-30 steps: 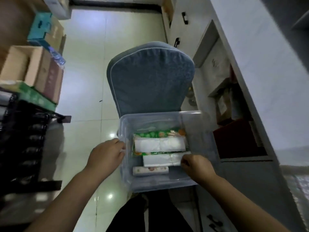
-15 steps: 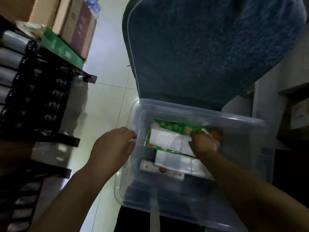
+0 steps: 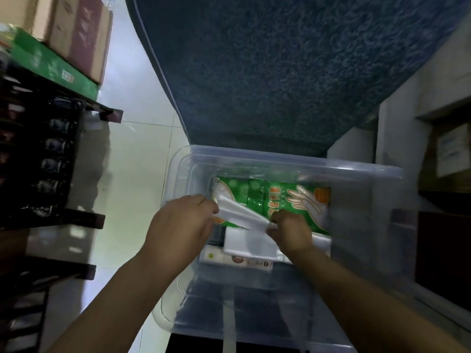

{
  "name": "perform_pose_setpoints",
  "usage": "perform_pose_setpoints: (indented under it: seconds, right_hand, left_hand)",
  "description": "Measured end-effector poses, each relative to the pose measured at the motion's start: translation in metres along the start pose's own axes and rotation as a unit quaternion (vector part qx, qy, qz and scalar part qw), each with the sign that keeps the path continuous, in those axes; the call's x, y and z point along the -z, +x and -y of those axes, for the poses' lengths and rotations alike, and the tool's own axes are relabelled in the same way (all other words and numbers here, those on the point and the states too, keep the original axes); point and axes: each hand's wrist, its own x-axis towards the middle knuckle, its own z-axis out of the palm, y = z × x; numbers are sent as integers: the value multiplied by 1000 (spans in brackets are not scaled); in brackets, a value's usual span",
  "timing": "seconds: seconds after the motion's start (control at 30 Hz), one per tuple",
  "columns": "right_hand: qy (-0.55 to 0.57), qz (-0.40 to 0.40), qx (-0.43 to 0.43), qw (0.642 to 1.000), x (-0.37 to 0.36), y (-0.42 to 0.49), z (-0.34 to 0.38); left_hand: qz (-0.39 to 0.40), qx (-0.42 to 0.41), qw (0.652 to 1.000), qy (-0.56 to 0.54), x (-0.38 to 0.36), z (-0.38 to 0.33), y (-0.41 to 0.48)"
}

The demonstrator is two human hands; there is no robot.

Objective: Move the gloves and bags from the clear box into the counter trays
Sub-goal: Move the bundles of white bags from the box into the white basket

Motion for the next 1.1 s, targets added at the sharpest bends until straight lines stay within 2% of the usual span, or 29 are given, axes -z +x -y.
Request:
perform_pose_setpoints:
  seconds: [0.23, 0.37, 0.47, 0.57, 0.63, 0.7, 0.77, 0.87, 0.97, 1.1]
  right_hand:
    - [64, -67, 92, 991, 53, -45, 17]
    - [67, -103, 111, 986, 87, -60, 28]
    - [53, -181, 101, 977, 99, -63, 25]
    - [48, -216, 59, 974, 95, -58, 6]
    - [60, -187, -23, 980, 81, -53, -10]
    - [60, -96, -97, 989, 58, -48, -21]
    - [28, 9, -81, 996, 30, -48, -26]
    - [-58, 133, -2, 989, -9, -45, -25]
    - [-154, 174, 25, 972, -37, -41, -23]
    - [-227, 157, 33, 961, -53, -36, -23]
  left_hand:
    - [58, -146, 984, 88, -10, -42, 16]
    - [124, -133, 972, 150, 8, -55, 21]
    - [61, -115, 976, 177, 34, -52, 17]
    - [4, -105, 973, 205, 59, -38, 11]
    - [9, -97, 967, 236, 74, -29, 8]
    - [1, -76, 967, 244, 84, -22, 2]
    - [-18, -54, 972, 227, 87, -15, -2]
    - [-33, -31, 974, 220, 80, -2, -4]
    - [-53, -12, 976, 212, 69, 9, -4]
    - [-52, -4, 977, 205, 60, 16, -2]
